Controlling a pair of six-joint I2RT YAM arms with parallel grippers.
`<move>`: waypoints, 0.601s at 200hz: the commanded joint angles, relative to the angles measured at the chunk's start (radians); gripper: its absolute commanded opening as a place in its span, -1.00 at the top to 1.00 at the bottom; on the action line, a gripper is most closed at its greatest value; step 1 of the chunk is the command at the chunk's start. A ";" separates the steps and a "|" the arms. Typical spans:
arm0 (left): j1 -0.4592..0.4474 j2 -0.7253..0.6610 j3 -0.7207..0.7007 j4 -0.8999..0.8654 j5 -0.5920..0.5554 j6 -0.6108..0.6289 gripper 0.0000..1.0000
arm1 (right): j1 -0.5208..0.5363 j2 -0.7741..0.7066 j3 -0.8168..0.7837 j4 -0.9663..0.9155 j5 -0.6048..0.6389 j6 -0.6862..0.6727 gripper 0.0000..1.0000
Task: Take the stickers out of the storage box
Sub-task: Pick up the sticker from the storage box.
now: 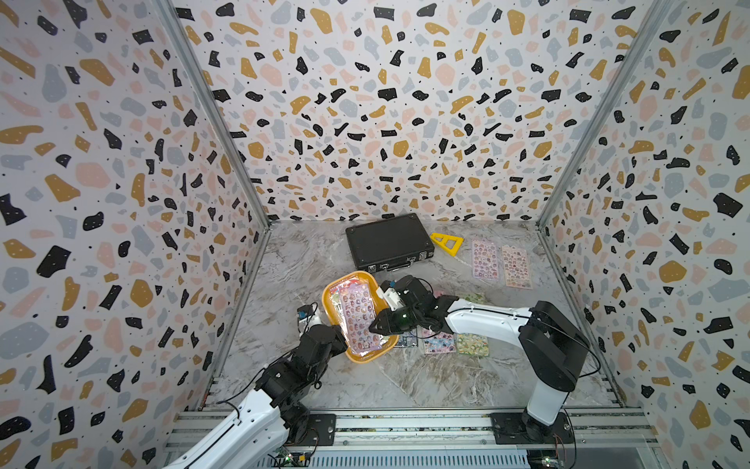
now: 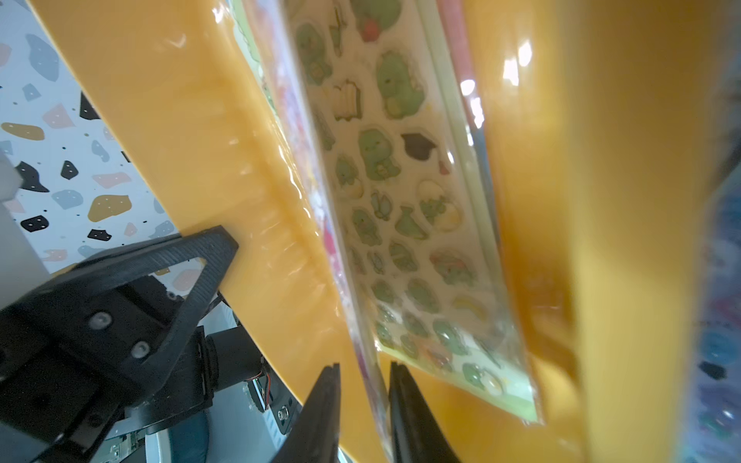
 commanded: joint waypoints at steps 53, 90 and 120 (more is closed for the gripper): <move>-0.004 -0.019 0.026 0.099 0.002 -0.004 1.00 | 0.016 0.000 0.032 -0.022 0.035 -0.024 0.87; -0.004 -0.009 0.041 0.065 -0.026 -0.001 1.00 | 0.015 -0.108 -0.018 -0.040 0.039 -0.027 0.96; -0.004 -0.007 0.044 0.059 -0.026 -0.001 1.00 | 0.015 -0.163 -0.051 -0.033 0.019 -0.007 1.00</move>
